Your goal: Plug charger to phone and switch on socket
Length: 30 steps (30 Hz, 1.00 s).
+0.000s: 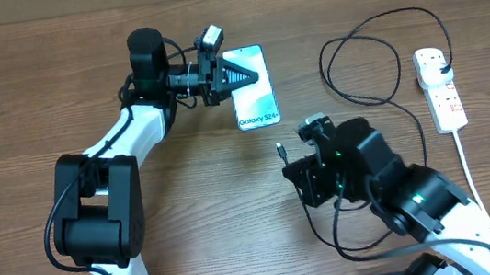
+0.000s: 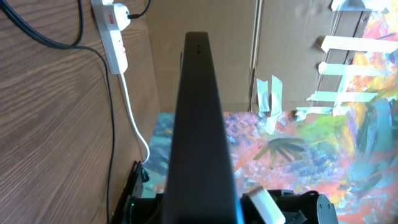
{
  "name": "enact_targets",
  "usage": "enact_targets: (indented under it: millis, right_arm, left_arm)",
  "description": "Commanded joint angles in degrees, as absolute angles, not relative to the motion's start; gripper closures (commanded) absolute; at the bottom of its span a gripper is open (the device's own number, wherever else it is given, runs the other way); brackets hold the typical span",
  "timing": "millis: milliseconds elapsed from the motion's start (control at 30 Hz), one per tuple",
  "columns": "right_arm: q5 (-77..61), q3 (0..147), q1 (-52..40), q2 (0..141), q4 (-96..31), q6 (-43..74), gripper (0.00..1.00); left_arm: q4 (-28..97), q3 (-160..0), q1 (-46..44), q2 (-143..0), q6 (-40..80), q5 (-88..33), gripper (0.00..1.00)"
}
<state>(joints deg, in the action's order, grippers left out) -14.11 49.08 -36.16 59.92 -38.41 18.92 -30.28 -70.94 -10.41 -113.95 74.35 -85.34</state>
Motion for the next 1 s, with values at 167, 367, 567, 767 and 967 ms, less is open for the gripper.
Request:
enact_targets:
  millis: [167,367,567,767,967]
  right_arm:
    - [-11.64,49.15,-36.71,64.38,-33.17,19.90,0.96]
    - [-11.66,49.23,-36.69,64.36,-31.14,19.92,0.96]
    - [-13.13,49.23,-36.71,64.38,-28.75,19.88,0.96]
    - [-12.88,49.23,-36.69,64.38,-27.49,19.66,0.96]
    - [-12.86,49.23,-36.69,64.38,-27.40,19.68,0.96]
  left_arm:
    - [-30.70,-72.49,-10.15,-114.13,72.58,-83.88,0.96]
    - [-30.68,-72.49,-10.17,-114.13,71.50,-81.21,0.96]
    - [-30.44,-72.49,-10.17,-114.13,70.67,-81.06,0.96]
    - [-29.82,-72.47,-10.35,-114.13,71.42,-81.14,0.96]
    - [-29.82,-72.49,-11.20,-114.13,72.47,-81.76,0.96]
